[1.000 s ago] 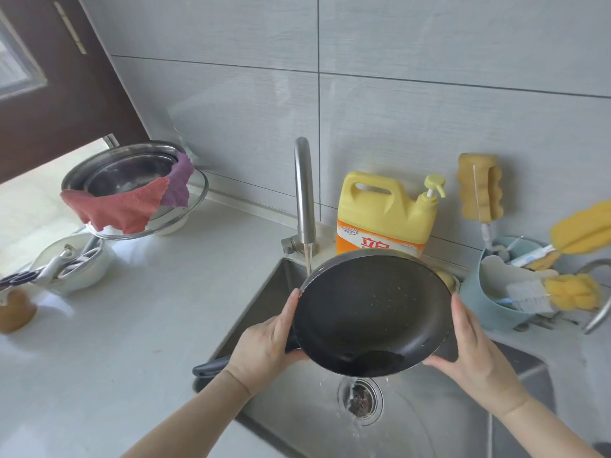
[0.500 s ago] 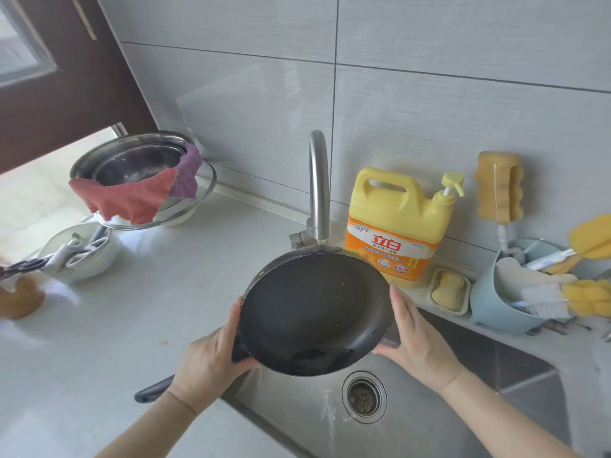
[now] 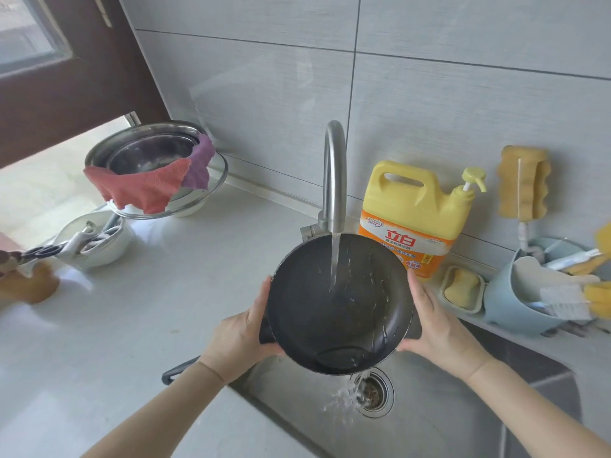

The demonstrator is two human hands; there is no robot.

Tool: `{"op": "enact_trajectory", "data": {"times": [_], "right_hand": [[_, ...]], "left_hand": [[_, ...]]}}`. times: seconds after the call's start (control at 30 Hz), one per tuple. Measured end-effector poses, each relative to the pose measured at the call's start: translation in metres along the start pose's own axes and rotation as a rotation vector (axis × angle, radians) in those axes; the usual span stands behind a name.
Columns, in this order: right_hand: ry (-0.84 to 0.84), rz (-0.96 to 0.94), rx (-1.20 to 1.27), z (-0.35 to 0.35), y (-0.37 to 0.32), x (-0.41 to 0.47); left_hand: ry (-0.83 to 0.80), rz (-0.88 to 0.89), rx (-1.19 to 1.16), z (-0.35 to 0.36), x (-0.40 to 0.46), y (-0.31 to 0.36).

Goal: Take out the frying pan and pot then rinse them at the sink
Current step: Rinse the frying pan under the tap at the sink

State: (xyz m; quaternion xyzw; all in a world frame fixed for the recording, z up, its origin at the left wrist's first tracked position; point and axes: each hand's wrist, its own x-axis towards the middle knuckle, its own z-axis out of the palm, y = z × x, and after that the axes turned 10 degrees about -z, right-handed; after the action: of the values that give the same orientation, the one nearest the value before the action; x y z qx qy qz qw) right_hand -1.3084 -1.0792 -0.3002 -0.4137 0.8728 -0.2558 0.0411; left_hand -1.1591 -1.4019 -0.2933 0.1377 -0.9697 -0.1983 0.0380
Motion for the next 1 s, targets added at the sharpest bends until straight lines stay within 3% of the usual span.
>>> {"op": "enact_trajectory", "data": {"times": [0.33, 0.47, 0.6, 0.77, 0.87, 1.0], "right_hand": [[-0.329, 0.209, 0.411, -0.033, 0.017, -0.014], [-0.347, 0.326, 0.669, -0.026, 0.017, -0.027], [-0.274, 0.397, 0.837, 0.001, 0.012, -0.041], [-0.134, 0.384, 1.023, 0.052, -0.026, -0.052], [-0.051, 0.416, 0.980, 0.069, -0.039, -0.050], [-0.080, 0.439, 0.813, 0.058, -0.028, -0.043]], "left_hand": [[-0.721, -0.090, -0.353, -0.007, 0.048, 0.021], [-0.955, -0.096, -0.315, -0.025, 0.066, 0.020], [-1.075, -0.088, -0.100, -0.052, 0.088, 0.028], [-0.944, -0.101, 0.025, -0.081, 0.099, 0.045], [-0.815, -0.081, 0.084, -0.082, 0.092, 0.038], [-0.663, -0.081, 0.093, -0.068, 0.075, 0.025]]}}
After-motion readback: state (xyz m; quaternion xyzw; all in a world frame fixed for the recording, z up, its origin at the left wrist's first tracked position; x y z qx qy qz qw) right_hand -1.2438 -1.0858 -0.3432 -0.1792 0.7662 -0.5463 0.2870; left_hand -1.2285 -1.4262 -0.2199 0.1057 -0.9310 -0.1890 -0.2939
